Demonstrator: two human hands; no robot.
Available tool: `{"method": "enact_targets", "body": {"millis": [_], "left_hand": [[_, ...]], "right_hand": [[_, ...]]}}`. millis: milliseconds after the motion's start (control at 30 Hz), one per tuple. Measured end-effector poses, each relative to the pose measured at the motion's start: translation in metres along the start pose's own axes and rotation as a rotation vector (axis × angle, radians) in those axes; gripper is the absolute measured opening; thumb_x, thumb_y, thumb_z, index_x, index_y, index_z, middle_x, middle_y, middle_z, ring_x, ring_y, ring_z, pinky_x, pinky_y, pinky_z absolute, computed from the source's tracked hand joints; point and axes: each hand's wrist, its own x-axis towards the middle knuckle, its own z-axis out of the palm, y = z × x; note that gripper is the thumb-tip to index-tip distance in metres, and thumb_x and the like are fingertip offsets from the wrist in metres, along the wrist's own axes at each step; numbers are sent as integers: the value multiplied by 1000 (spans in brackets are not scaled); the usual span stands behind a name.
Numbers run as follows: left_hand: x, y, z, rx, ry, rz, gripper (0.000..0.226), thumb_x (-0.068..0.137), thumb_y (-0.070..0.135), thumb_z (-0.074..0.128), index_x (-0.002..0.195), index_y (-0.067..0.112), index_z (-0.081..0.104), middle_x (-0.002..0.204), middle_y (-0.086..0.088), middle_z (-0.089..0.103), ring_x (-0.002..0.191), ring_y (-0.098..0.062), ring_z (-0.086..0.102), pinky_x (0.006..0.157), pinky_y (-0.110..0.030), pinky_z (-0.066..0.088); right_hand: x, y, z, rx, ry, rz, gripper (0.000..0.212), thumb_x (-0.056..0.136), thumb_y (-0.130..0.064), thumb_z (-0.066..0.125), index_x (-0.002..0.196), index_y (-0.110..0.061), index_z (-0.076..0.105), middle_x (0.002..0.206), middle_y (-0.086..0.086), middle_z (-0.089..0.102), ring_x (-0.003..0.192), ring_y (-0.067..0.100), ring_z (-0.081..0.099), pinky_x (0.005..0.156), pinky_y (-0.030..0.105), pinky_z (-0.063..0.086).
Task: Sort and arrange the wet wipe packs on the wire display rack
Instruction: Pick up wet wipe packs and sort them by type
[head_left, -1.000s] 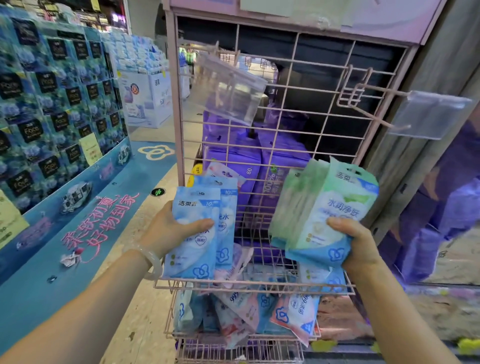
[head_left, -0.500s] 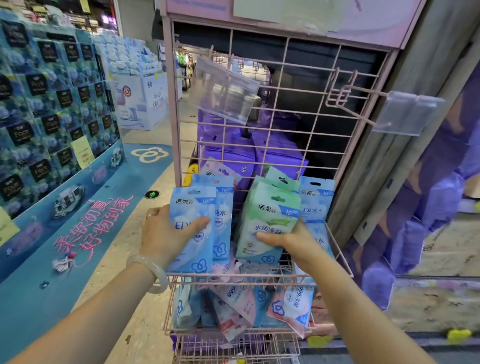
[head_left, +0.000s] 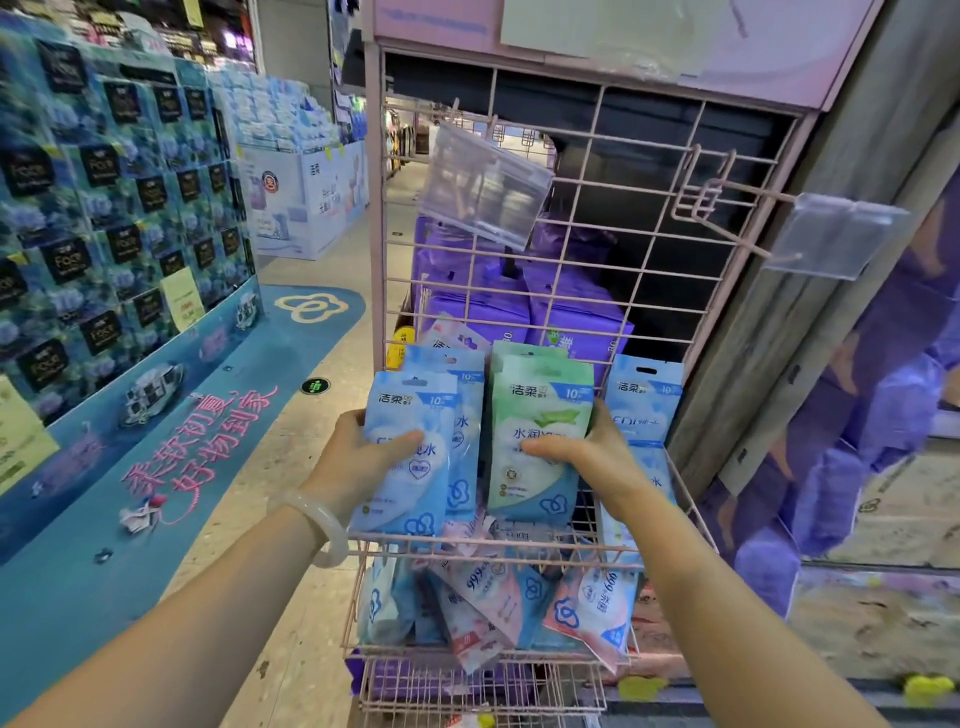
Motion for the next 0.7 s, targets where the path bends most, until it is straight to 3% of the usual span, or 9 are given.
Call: {"method": "enact_targets", "body": {"millis": [133,233,333,433,500,567,633,700], "left_hand": [[0,1,-2,-80,-56,-68,33,85,5,61,117,-4,57,112,-24,67,97,-39,65,86,-47,53],[-1,-4,-6,-162,-60,-48,33,84,4,61,117,-2,58,110,-23,68,99,-40,65,87,-47,53],[-2,-9,-12,-272,-39,35,22,83,3,61,105,5,64,91,-12,75,80,-29,72,68,-36,59],[1,-7,-20,-426,-2,46,9,87,6,56,89,11,64,65,1,75,56,-15,71,49,-27,56],[4,-5,-30,-516,-31,30,11,91,14,51,91,13,63,63,4,74,55,-12,70,50,-26,57],[4,-2,-37,-589,-97,18,16,93,20,47,93,15,63,68,5,75,61,-11,71,61,-30,61],[2,-1,-38,-621,-164,-7,21,93,22,47,91,16,68,72,3,75,65,-12,72,66,-33,60],[0,0,-33,-611,-204,-27,38,93,18,45,70,15,75,61,3,73,54,-10,70,50,-25,58]], "right_hand": [[-7,5,6,36,2,57,60,56,-5,81,110,-10,57,104,11,71,80,18,69,59,24,53],[-12,12,10,36,57,58,48,62,-1,80,103,-13,57,106,15,70,85,23,68,69,34,57],[-19,10,10,-2,136,-2,68,59,-6,84,114,-17,45,106,7,68,94,23,67,85,44,55],[-28,11,5,-32,176,-87,82,56,-15,87,121,-26,36,100,-7,66,85,10,70,74,32,57],[-31,12,0,-22,188,-128,74,59,-15,85,115,-27,38,93,-11,66,72,0,70,58,17,54],[-33,11,-4,-91,195,-132,59,61,-20,84,104,-28,45,89,-14,67,67,-6,67,53,11,51],[-33,6,-6,-174,146,-123,39,64,-24,82,92,-31,56,86,-12,69,70,-5,67,59,14,53],[-29,-2,-10,-216,81,-93,30,66,-24,81,89,-28,62,87,-7,72,76,2,68,69,23,56]]}}
